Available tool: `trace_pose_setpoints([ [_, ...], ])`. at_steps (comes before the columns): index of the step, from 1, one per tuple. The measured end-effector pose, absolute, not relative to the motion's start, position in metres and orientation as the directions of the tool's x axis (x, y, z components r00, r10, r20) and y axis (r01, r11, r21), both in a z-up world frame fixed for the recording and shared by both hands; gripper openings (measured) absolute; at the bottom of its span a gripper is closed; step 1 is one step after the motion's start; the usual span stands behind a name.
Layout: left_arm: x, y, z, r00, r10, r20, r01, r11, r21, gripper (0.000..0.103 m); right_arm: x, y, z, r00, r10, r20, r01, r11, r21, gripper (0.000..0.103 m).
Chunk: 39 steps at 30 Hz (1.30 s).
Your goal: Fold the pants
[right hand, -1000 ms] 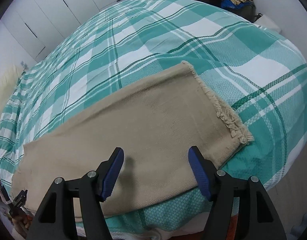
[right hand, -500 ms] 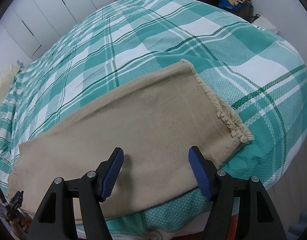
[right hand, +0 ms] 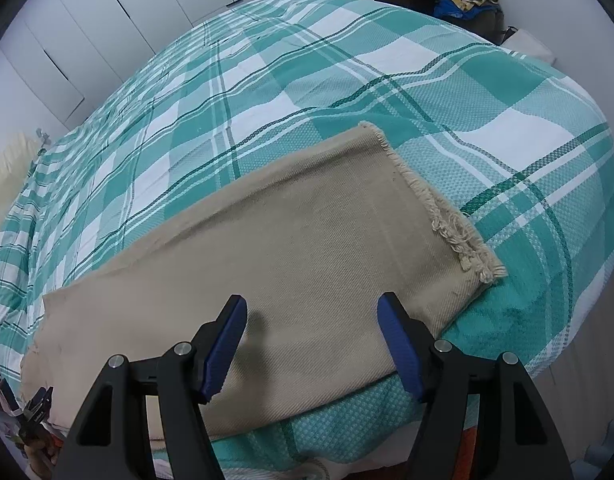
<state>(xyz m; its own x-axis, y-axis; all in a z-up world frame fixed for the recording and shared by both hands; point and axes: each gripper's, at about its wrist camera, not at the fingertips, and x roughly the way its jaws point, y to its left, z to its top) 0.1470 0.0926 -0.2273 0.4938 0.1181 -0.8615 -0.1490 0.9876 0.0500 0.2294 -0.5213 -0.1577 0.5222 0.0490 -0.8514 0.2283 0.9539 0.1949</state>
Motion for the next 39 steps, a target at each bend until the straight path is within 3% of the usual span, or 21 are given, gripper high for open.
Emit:
trace_pose_setpoints([
  [7,0.147,0.092,-0.221,0.479,0.12,-0.869,-0.153,0.987,0.051,0.095,0.218,-0.512,-0.154,0.535,0.013,-0.845,0.201,0.969,0.142,0.068],
  [13,0.13,0.07,-0.181,0.521,0.09,-0.849,-0.15,0.989,0.012,0.095,0.204,-0.504,-0.144,0.553,-0.047,-0.832,0.153,0.987,0.046,0.067],
  [20,0.192,-0.051,-0.139,0.51,-0.169,-0.843,0.164,0.982,-0.097,0.095,0.189,-0.495,-0.136,0.605,-0.148,-0.783,0.109,0.989,-0.103,0.067],
  [25,0.231,-0.154,-0.151,0.455,-0.224,-0.862,0.357,0.933,-0.054,0.095,0.188,-0.51,-0.13,0.627,-0.104,-0.772,0.125,0.992,-0.032,0.067],
  [30,0.196,-0.231,-0.195,0.335,-0.244,-0.91,0.531,0.847,-0.032,0.095,0.179,-0.53,-0.128,0.644,-0.075,-0.761,0.181,0.982,0.057,0.068],
  [34,0.146,-0.259,-0.194,0.418,-0.2,-0.886,0.67,0.727,0.152,0.096,0.173,-0.549,-0.129,0.653,-0.04,-0.756,0.222,0.965,0.141,0.068],
  [39,0.171,-0.215,-0.157,0.387,-0.325,-0.863,0.543,0.837,-0.072,0.095,0.169,-0.568,-0.131,0.672,0.017,-0.741,0.264,0.929,0.26,0.068],
])
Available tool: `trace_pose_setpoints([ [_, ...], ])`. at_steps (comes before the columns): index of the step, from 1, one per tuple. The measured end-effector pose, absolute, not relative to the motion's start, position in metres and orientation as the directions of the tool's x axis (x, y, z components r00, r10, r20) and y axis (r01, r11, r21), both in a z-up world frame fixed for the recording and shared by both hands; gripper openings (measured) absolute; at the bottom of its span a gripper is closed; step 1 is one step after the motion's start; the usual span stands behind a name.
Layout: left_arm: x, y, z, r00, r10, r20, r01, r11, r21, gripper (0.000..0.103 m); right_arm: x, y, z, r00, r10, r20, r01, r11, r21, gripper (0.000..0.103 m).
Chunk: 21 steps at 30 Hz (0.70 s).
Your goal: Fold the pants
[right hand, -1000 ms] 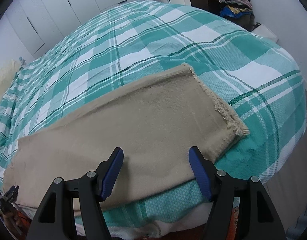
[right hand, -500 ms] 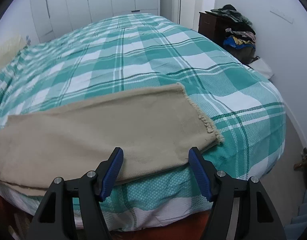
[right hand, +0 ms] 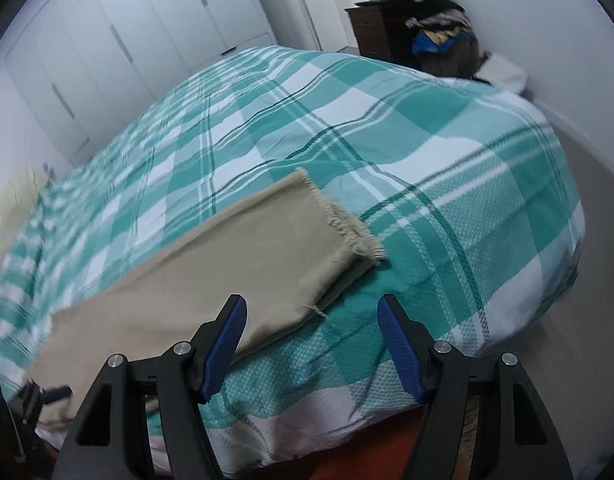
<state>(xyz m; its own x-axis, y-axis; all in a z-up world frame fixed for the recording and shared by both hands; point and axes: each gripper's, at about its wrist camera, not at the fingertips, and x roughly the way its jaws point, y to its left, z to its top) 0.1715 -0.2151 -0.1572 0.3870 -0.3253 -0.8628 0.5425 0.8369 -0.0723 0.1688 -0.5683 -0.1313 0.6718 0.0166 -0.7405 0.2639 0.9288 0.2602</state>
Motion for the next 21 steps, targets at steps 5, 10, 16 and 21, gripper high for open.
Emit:
trace_pose_setpoints([
  [5,0.207,-0.187,-0.17,0.4,-0.272,-0.875,0.355,0.926,-0.125,0.094,0.153,-0.604,-0.136,0.763,0.123,-0.635,0.294,0.808,0.51,0.068],
  [10,0.203,-0.197,-0.206,0.388,-0.209,-0.898,0.403,0.914,-0.038,0.092,0.142,-0.629,-0.144,0.822,0.294,-0.488,0.245,0.592,0.768,0.067],
  [16,0.205,-0.196,-0.203,0.379,-0.218,-0.899,0.385,0.921,-0.06,0.093,0.175,-0.598,-0.148,0.706,0.416,-0.574,0.257,0.604,0.754,0.064],
  [21,0.199,-0.198,-0.201,0.399,-0.211,-0.893,0.374,0.926,-0.052,0.092,0.207,-0.604,-0.167,0.67,0.347,-0.656,0.337,0.645,0.686,0.047],
])
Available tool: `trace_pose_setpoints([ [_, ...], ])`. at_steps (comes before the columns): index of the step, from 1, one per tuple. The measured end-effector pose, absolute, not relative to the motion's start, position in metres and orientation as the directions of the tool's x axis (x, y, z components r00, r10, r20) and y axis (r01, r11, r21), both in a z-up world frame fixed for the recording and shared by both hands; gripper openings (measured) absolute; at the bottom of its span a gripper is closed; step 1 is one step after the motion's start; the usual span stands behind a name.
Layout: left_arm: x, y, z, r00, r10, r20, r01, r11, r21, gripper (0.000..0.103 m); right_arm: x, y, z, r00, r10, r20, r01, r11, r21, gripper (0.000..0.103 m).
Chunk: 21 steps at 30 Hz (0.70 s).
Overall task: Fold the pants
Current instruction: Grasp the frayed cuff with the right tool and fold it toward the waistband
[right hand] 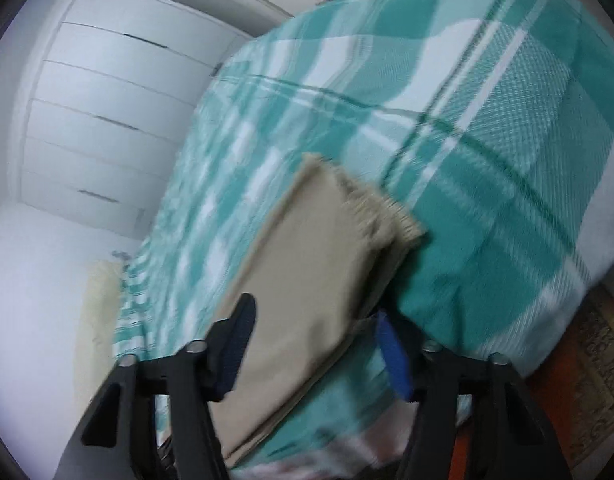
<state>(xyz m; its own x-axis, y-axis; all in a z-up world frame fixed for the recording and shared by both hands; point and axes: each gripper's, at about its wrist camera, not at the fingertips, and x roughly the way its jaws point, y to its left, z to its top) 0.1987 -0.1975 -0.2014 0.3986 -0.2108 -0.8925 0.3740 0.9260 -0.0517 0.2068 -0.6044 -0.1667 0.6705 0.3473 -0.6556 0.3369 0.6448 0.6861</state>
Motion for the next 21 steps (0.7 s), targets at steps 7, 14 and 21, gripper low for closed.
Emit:
trace_pose_setpoints([
  [7,0.185,-0.22,-0.199,0.406,-0.229,-0.885,0.446,0.895,-0.027,0.092,0.207,-0.6,-0.151,0.718,0.276,-0.639,0.306,0.699,0.646,0.009],
  [14,0.179,-0.194,-0.177,0.35,-0.315,-0.882,0.445,0.885,-0.14,0.091,0.196,-0.54,-0.053,0.785,0.239,-0.571,0.11,0.854,0.509,0.009],
  [21,0.17,-0.055,-0.136,0.466,-0.291,-0.836,0.212,0.954,-0.213,0.091,0.178,-0.4,0.056,0.779,0.395,-0.488,-0.259,0.91,0.323,0.009],
])
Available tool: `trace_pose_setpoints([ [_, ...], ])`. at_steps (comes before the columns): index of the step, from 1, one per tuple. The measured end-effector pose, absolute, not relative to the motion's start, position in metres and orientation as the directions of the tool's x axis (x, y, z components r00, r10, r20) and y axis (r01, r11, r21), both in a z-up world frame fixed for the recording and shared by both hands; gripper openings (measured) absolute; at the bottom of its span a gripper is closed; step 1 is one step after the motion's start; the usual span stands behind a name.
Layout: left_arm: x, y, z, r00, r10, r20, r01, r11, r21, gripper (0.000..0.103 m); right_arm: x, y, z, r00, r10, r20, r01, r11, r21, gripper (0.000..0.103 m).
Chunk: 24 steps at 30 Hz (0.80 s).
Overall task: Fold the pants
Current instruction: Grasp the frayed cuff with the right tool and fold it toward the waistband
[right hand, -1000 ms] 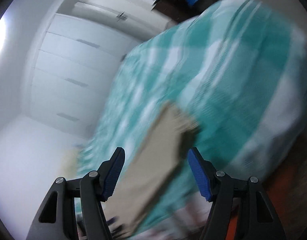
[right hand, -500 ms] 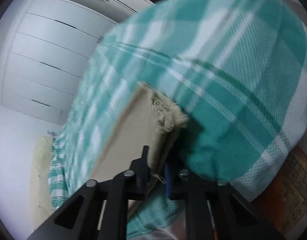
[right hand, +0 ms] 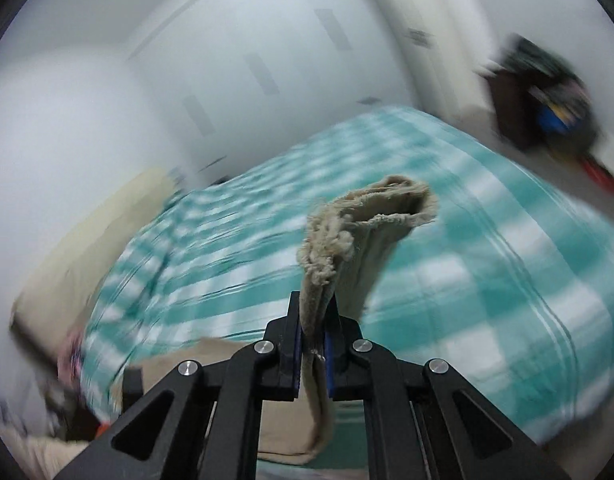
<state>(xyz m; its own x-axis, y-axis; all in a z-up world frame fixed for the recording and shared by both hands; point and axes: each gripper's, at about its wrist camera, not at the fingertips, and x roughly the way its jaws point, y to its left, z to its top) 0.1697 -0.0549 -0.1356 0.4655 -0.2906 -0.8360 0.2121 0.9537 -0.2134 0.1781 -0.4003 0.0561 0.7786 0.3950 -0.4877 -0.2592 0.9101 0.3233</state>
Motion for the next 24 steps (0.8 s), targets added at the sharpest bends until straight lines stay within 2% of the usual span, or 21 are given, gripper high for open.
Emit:
trace_pose_setpoints([
  [4,0.147,0.035,-0.129,0.545,-0.218,-0.809,0.013,0.968,-0.252,0.091,0.171,-0.299,0.074,0.699,0.517,-0.494,-0.464,0.854,0.237,0.009],
  [8,0.116,0.098,-0.145,0.573,-0.157,-0.804,-0.141,0.948,-0.286,0.091,0.163,-0.21,0.05,0.565,0.634,-0.528,-0.61,0.752,0.249,0.014],
  [10,0.101,0.119,-0.157,0.576,-0.127,-0.808,-0.199,0.937,-0.289,0.091,0.168,-0.179,0.028,0.475,0.678,-0.561,-0.643,0.702,0.306,0.031],
  [11,0.097,0.125,-0.162,0.573,-0.118,-0.811,-0.22,0.931,-0.291,0.091,0.169,-0.168,0.019,0.441,0.699,-0.563,-0.652,0.68,0.334,0.049],
  [13,0.091,0.142,-0.175,0.557,-0.113,-0.823,-0.271,0.912,-0.309,0.09,0.159,-0.167,0.008,0.447,0.705,-0.551,-0.648,0.68,0.343,0.052],
  [17,0.09,0.158,-0.175,0.583,-0.114,-0.804,-0.306,0.886,-0.347,0.09,0.168,-0.191,-0.019,0.532,0.605,-0.593,-0.562,0.776,0.287,0.052],
  [20,0.095,0.145,-0.174,0.585,-0.111,-0.804,-0.275,0.905,-0.325,0.09,0.185,-0.207,-0.06,0.604,0.413,-0.682,-0.457,0.88,0.129,0.051],
  [24,0.101,0.115,-0.175,0.569,-0.121,-0.814,-0.195,0.941,-0.276,0.09,0.188,-0.214,-0.152,0.485,0.323,-0.813,-0.419,0.901,0.108,0.05],
])
